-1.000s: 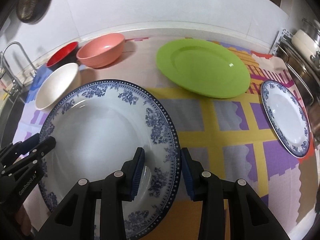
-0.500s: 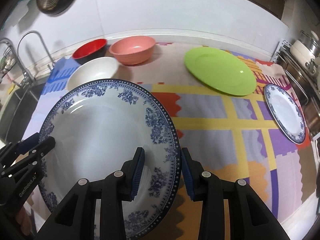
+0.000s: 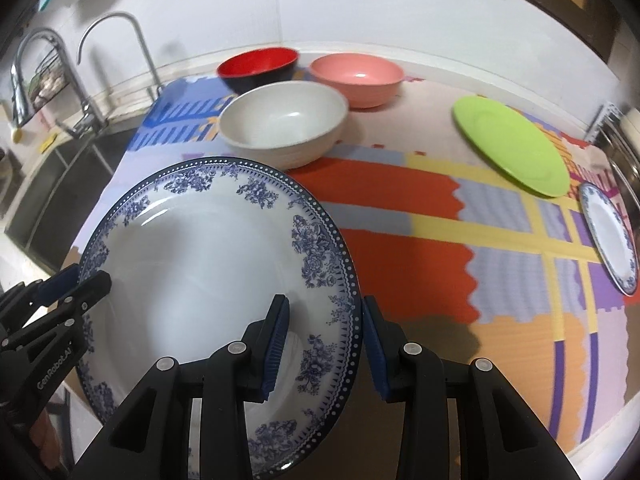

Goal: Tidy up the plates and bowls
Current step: 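Lift the blue-and-white plate with both tools and carry it toward the sink, then lower the plate onto the mat and open both tools, then move both tools to the green plate and close them on its rim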

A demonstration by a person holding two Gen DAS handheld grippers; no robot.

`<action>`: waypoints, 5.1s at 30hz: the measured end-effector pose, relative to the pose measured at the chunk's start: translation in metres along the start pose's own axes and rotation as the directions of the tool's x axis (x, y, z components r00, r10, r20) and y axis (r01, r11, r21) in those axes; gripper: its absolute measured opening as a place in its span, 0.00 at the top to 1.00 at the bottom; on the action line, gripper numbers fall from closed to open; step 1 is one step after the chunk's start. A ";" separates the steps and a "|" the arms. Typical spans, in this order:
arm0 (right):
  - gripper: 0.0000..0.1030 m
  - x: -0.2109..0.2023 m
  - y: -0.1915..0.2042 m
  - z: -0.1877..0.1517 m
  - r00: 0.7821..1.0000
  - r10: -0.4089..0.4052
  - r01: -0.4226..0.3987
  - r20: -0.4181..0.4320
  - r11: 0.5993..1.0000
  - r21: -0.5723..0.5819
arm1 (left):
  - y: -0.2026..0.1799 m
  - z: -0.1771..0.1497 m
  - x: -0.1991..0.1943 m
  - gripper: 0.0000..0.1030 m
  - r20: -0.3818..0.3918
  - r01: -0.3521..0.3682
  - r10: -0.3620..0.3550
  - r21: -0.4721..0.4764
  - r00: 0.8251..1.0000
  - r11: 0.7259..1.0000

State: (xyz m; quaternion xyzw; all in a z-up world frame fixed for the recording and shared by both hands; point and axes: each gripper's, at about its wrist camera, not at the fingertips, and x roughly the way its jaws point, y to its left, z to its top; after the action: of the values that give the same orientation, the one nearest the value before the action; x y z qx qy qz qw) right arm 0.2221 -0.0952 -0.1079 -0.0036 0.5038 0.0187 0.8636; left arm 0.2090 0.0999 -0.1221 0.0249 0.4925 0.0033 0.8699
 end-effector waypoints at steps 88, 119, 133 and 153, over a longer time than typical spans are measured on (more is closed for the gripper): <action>0.37 -0.063 -0.237 0.083 0.933 -0.282 0.235 0.225 0.948 0.214 | -0.260 0.179 -0.052 0.04 0.287 0.136 -0.244 0.350 0.926 0.927; 0.37 0.086 -0.382 0.193 0.972 -0.184 0.216 -0.147 0.944 0.251 | -0.390 0.277 0.129 0.18 -0.133 0.195 -0.154 0.398 0.979 0.896; 0.40 0.136 -0.394 0.190 0.953 -0.095 0.173 -0.287 0.950 0.261 | -0.396 0.276 0.167 0.34 -0.267 0.243 -0.145 0.385 0.953 0.890; 0.58 0.154 -0.384 0.186 0.952 -0.005 0.103 -0.306 0.947 0.306 | -0.388 0.270 0.175 0.61 -0.339 0.300 -0.187 0.318 0.922 0.899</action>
State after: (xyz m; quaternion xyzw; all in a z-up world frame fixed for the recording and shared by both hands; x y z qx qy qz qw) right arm 0.4734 -0.4698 -0.1556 0.1188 0.6255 -0.0876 0.7661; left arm 0.5227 -0.2932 -0.1515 0.1224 0.6100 -0.1944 0.7584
